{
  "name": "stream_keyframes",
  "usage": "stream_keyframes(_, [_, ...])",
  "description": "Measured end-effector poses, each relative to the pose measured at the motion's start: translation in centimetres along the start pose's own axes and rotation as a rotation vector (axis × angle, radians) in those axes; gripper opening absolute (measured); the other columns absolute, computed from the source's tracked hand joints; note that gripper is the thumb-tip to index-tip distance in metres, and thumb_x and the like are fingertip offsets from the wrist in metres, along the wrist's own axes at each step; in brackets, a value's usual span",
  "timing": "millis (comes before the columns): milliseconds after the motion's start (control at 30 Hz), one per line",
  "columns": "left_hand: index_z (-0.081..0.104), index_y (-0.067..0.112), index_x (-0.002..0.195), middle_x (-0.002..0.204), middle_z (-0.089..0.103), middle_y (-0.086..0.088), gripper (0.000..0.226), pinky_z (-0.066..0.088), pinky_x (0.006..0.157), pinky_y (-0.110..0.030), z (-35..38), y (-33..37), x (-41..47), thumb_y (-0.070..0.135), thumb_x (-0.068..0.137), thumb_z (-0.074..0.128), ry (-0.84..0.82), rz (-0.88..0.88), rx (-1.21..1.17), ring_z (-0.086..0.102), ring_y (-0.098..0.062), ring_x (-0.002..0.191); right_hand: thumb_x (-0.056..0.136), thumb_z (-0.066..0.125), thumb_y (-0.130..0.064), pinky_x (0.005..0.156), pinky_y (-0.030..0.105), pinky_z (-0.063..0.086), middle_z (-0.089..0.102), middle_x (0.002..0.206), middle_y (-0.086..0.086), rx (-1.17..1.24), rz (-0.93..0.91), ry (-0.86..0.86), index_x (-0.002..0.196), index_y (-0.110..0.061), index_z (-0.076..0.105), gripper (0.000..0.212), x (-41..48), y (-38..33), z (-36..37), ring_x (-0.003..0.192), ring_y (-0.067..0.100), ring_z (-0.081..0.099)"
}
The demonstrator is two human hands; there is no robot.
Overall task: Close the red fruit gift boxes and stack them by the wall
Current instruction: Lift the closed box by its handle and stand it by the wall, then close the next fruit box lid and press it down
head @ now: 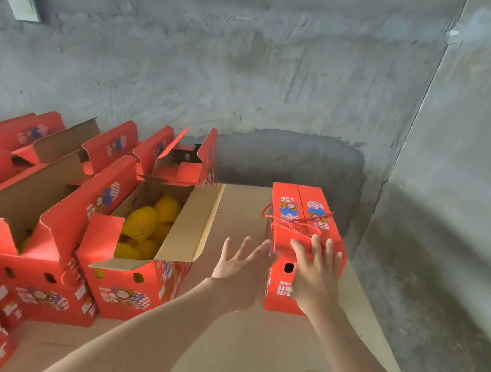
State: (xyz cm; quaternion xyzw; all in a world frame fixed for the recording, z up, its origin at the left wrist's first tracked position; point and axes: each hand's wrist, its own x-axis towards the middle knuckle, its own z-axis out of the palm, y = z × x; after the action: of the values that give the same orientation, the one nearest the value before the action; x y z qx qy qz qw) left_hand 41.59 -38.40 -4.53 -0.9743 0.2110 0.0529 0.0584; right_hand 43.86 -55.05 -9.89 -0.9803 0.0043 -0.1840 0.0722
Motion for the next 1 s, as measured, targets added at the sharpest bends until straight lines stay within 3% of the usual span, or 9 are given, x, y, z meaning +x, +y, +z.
stream_keyframes(100, [-0.008, 0.027, 0.152, 0.158, -0.015, 0.006, 0.080, -0.017, 0.113, -0.044, 1.1, -1.9, 0.3, 0.011, 0.091, 0.042, 0.161, 0.000, -0.067, -0.017, -0.022, 0.145, 0.096, 0.040, -0.010, 0.115, 0.049, -0.007, -0.008, 0.160, 0.013, 0.019, 0.028, -0.115, 0.150, -0.035, 0.015, 0.065, 4.4, 1.4, 1.6, 0.144, 0.038, -0.015])
stream_keyframes(333, [0.039, 0.020, 0.142, 0.153, 0.027, 0.002, 0.049, 0.007, 0.114, -0.025, 0.9, -5.8, -3.7, 0.017, 0.093, 0.041, 0.414, 0.078, -0.180, 0.018, -0.014, 0.142, 0.082, 0.044, -0.004, 0.116, 0.046, -0.008, -0.029, 0.155, 0.007, 0.024, 0.124, -0.399, 0.150, -0.036, -0.009, 0.093, 10.3, 0.4, 0.4, 0.143, 0.030, -0.026])
stream_keyframes(400, [0.054, 0.016, 0.131, 0.142, 0.045, -0.002, 0.042, 0.027, 0.110, -0.029, 0.7, -6.9, -5.6, 0.012, 0.090, 0.049, 0.488, 0.080, -0.182, 0.039, -0.021, 0.133, 0.084, 0.051, -0.008, 0.117, 0.043, -0.003, -0.019, 0.158, 0.013, 0.079, 0.160, -0.194, 0.153, -0.022, -0.004, 0.089, 8.9, -1.2, 0.8, 0.145, 0.031, -0.017])
stream_keyframes(467, [0.064, 0.013, 0.120, 0.130, 0.057, -0.005, 0.039, 0.042, 0.101, -0.032, 0.5, -8.3, -7.4, 0.007, 0.082, 0.058, 0.556, 0.042, -0.142, 0.053, -0.024, 0.122, 0.083, 0.059, -0.003, 0.119, 0.038, 0.004, 0.001, 0.158, 0.021, 0.332, 0.181, 0.096, 0.151, -0.001, 0.011, 0.083, 5.2, -4.9, 2.5, 0.147, 0.035, -0.001])
stream_keyframes(500, [0.066, 0.011, 0.115, 0.125, 0.061, -0.007, 0.040, 0.047, 0.095, -0.033, 0.4, -9.0, -8.2, 0.002, 0.076, 0.063, 0.594, 0.022, -0.135, 0.058, -0.026, 0.116, 0.082, 0.060, 0.001, 0.120, 0.036, 0.007, 0.010, 0.157, 0.022, 0.491, 0.183, 0.108, 0.148, 0.004, 0.016, 0.080, 2.5, -7.4, 3.3, 0.147, 0.034, 0.006])
stream_keyframes(600, [0.068, 0.003, 0.108, 0.116, 0.065, -0.014, 0.053, 0.052, 0.087, -0.045, 0.3, -10.7, -10.6, -0.018, 0.059, 0.072, 0.640, -0.060, -0.199, 0.063, -0.034, 0.107, 0.086, 0.061, -0.010, 0.115, 0.015, 0.010, 0.023, 0.155, 0.015, 0.837, 0.055, -0.222, 0.148, -0.001, 0.020, 0.075, -4.3, -15.4, 4.8, 0.145, 0.025, 0.020])
stream_keyframes(667, [0.066, 0.001, 0.113, 0.121, 0.063, -0.013, 0.051, 0.048, 0.095, -0.045, 0.0, -11.6, -12.1, -0.020, 0.067, 0.066, 0.686, -0.132, -0.265, 0.059, -0.033, 0.114, 0.080, 0.072, -0.022, 0.113, 0.017, 0.023, 0.030, 0.150, 0.006, 1.002, -0.066, -0.346, 0.147, -0.007, 0.024, 0.083, -6.2, -20.5, 5.1, 0.140, 0.020, 0.028])
stream_keyframes(833, [0.061, -0.002, 0.120, 0.124, 0.061, -0.014, 0.042, 0.045, 0.101, -0.042, -1.3, -15.2, -16.8, -0.017, 0.083, 0.049, 0.794, -0.286, -0.365, 0.054, -0.032, 0.120, 0.089, 0.064, -0.025, 0.104, 0.035, 0.038, 0.048, 0.135, 0.014, 0.899, 0.198, -0.307, 0.133, -0.002, 0.037, 0.056, -4.7, -26.9, 4.2, 0.125, 0.029, 0.047])
stream_keyframes(1000, [0.043, 0.010, 0.140, 0.145, 0.043, -0.003, 0.053, 0.031, 0.111, -0.028, -0.9, -17.5, -19.4, -0.006, 0.090, 0.040, 0.587, -0.432, -0.331, 0.037, -0.019, 0.136, 0.090, 0.057, -0.015, 0.093, 0.038, 0.043, 0.048, 0.135, 0.017, 0.810, 0.269, -0.302, 0.134, -0.003, 0.037, 0.050, -4.1, -27.2, 4.6, 0.118, 0.036, 0.053])
